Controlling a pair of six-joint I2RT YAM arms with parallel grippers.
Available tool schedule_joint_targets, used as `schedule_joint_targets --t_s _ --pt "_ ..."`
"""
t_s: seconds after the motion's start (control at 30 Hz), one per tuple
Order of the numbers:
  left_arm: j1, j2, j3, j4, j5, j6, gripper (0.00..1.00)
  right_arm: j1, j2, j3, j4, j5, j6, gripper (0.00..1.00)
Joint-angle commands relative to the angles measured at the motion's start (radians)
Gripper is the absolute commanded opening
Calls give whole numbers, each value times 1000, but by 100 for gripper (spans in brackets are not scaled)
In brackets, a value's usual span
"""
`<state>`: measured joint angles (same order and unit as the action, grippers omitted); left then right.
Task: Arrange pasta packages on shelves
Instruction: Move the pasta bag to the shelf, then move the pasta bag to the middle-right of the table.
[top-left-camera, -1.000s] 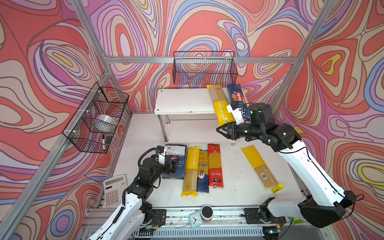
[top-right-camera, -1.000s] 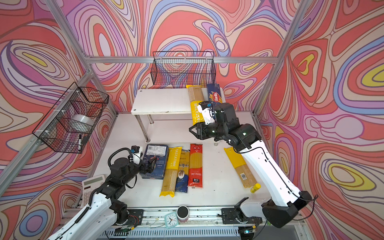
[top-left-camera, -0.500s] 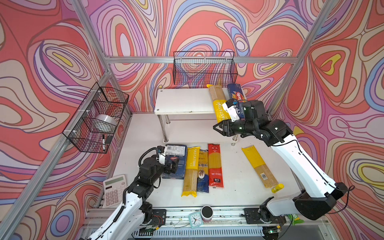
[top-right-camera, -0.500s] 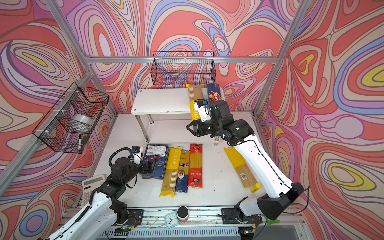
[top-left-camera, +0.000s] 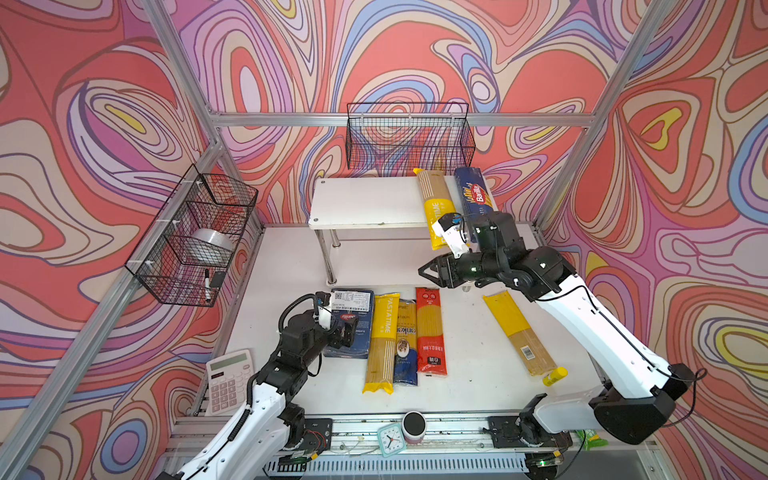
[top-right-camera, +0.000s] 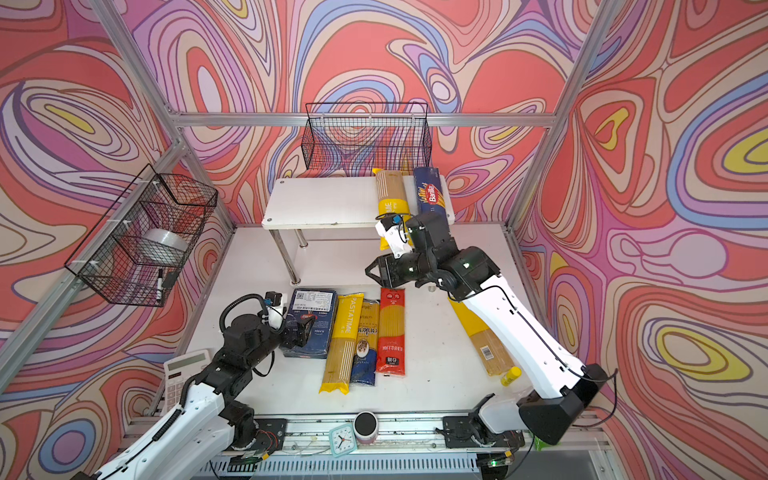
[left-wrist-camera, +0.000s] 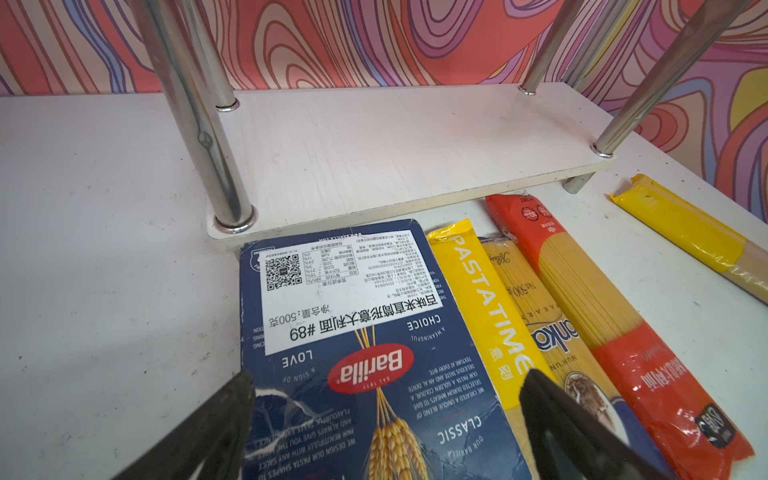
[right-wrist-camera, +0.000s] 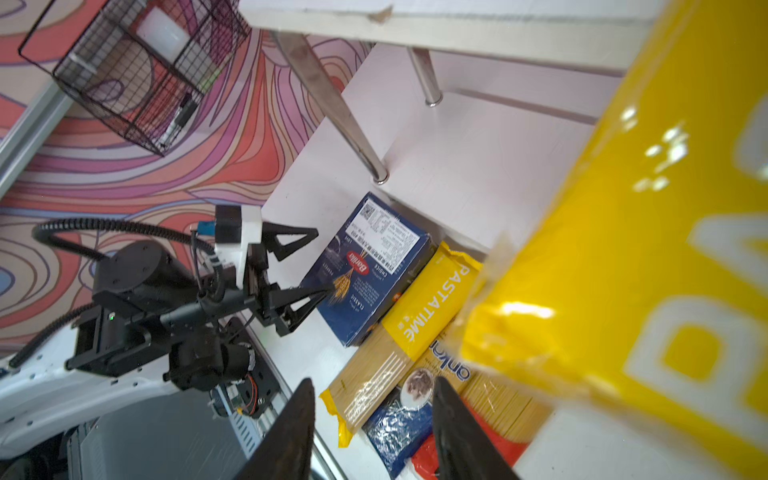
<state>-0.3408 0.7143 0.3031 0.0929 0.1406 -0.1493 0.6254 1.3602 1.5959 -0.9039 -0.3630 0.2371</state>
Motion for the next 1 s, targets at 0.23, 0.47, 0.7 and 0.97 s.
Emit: schedule_joint_targets --t_s 0.23,0.47,0.7,0.97 --pt "-5 -9 22 -15 8 13 100 70 -231 -275 80 -9 25 47" --pt "-4 6 27 -14 9 14 100 85 -335 -505 114 127 75 48" --pt "-5 23 35 -16 10 13 100 85 -378 -695 152 380 183 50" --pt "-5 19 34 -16 9 14 100 65 -287 -742 139 542 262 50"
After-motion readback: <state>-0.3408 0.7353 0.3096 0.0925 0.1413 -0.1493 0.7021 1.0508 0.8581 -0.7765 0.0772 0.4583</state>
